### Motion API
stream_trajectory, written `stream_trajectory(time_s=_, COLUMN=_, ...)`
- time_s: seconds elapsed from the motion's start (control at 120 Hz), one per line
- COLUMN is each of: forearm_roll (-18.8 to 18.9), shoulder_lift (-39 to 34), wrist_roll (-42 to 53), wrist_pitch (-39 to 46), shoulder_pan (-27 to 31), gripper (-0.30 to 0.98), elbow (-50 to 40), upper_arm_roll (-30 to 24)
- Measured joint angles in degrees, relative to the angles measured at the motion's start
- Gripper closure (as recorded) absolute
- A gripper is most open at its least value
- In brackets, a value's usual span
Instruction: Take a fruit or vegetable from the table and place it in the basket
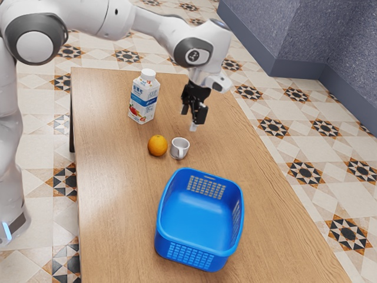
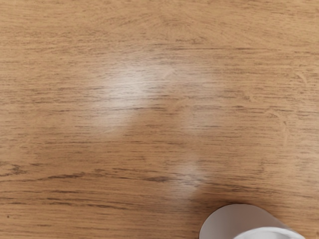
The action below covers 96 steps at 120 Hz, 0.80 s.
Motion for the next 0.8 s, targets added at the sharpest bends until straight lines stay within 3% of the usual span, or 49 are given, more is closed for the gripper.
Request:
stream_trajectory(time_s=0.2, forearm_roll=0.34, shoulder_lift=-0.36, wrist_roll=-0.03, wrist_pitch=1.37, shoulder_pan=-4.07, gripper=0.00, elbow=-1.93, upper_arm_roll=0.04)
stream_trajectory(time_s=0.35, forearm_roll=1.24, shoulder_lift=-6.45, wrist_roll=-0.28, wrist_pitch=1.81, shoulder_pan=-7.86, gripper=0.00, elbow=-8.88, upper_arm_roll=0.32)
stream_trajectory(time_s=0.5, forearm_roll=2.48, shoulder_lift=-11.49, wrist_roll=-0.89, wrist_pitch=2.03, shoulder_pan=-4.38, gripper=0.00, elbow=-13.64, upper_arm_roll=2.44)
stream_trajectory(time_s=0.8, forearm_roll=3.91, shoulder_lift=-15.40, wrist_roll=-1.74, wrist_pitch=3.22, shoulder_pan=-4.32, gripper=0.00, elbow=-20.47, upper_arm_roll=3.68)
